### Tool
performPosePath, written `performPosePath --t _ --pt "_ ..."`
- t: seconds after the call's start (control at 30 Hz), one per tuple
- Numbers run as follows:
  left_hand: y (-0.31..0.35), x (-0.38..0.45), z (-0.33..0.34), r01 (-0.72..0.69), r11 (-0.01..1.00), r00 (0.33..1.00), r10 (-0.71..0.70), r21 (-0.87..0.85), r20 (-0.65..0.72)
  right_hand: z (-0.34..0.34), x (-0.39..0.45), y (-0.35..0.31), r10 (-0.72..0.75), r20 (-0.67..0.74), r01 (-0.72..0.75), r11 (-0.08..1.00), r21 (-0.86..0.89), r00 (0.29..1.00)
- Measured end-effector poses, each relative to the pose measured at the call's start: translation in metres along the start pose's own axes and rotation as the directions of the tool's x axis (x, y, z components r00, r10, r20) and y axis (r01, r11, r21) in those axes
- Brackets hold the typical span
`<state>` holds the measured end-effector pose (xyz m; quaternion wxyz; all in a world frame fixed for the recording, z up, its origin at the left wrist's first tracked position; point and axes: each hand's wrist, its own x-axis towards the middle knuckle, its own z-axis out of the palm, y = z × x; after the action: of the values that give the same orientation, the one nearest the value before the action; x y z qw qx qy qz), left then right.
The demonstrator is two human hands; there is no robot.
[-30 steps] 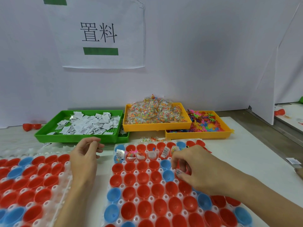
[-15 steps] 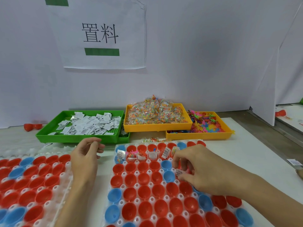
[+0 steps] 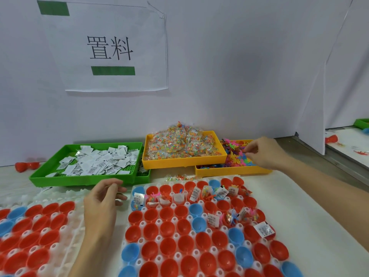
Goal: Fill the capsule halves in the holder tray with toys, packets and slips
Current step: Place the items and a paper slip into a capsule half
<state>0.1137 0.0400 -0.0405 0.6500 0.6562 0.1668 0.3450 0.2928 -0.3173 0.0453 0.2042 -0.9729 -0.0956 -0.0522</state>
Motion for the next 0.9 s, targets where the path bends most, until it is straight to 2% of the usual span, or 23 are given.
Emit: performPosePath --t 0.17,0.4,0.47,0.6,0.67,0.77,0.9 --pt "-0.004 0.001 0.001 -0.003 1.0 1.0 0.003 -0.008 -0.006 0.022 0.025 0.007 0.009 0.132 0.003 0.996 -0.094 0.991" --pt "-0.008 0.002 0.0 -0.001 1.0 1.0 0.001 -0.022 0.002 0.026 0.037 0.01 -0.015 0.184 0.026 0.998 -0.057 0.983" --pt "-0.009 0.002 -0.001 -0.008 1.0 1.0 0.008 -0.008 0.007 0.025 0.034 0.011 -0.018 0.148 0.014 1.0 0.024 0.989" --pt "-0.011 0.004 -0.002 -0.012 1.0 1.0 0.012 -0.012 0.01 0.016 0.024 0.007 -0.03 -0.01 0.032 0.982 0.188 0.999" --pt "-0.013 0.005 -0.002 -0.008 1.0 1.0 0.009 -0.011 0.013 0.009 0.016 0.002 -0.005 -0.059 0.024 0.947 0.321 0.998" --pt "-0.013 0.004 -0.003 -0.005 1.0 1.0 0.005 -0.018 0.015 -0.002 -0.004 -0.015 0.001 -0.03 0.016 0.844 0.536 1.0" --pt "-0.006 0.004 0.0 0.007 1.0 1.0 -0.007 -0.002 0.013 -0.013 -0.042 -0.055 -0.156 0.034 0.098 0.758 0.645 0.987"
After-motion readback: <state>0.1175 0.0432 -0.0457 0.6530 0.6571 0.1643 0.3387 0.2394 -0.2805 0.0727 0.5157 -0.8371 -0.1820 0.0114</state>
